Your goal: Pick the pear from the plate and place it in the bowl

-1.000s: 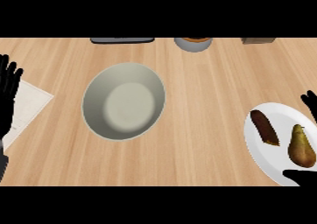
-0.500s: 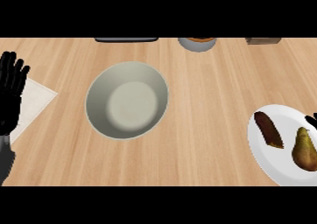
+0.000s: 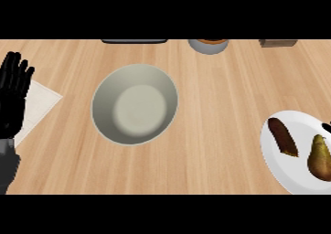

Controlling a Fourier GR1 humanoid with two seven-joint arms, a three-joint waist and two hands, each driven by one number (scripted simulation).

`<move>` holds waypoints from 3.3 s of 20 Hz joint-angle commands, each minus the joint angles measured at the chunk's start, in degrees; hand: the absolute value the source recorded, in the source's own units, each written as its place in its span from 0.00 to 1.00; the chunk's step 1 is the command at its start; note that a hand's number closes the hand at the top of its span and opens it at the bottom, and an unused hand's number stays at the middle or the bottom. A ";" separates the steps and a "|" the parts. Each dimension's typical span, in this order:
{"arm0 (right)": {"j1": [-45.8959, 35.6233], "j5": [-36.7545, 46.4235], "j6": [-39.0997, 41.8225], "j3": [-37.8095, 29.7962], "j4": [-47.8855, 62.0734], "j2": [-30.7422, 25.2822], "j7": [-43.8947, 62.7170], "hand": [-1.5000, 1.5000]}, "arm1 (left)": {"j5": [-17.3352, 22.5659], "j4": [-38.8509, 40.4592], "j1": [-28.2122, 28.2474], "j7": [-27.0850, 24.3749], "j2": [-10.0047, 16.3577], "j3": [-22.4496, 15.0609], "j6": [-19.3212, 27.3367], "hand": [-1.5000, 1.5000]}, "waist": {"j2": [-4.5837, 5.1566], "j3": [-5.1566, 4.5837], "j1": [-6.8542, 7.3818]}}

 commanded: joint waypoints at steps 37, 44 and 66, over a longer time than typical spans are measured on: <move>-4.82 32.37 -0.12 -7.44 35.08 23.45 -32.74 0.00 | -6.84 -3.52 0.42 3.51 -6.76 7.64 -6.25 0.50 | 0.00 0.03 0.16; -10.00 36.88 -4.18 -8.09 49.16 25.16 -37.82 0.00 | -8.25 -1.14 -2.52 3.90 -7.12 7.26 -7.33 0.50 | 0.06 0.04 0.26; 2.77 40.56 -9.71 -11.28 35.83 34.34 -34.61 1.00 | -9.32 -1.30 0.13 1.96 -8.21 10.16 -9.01 0.50 | -0.23 -0.06 -0.97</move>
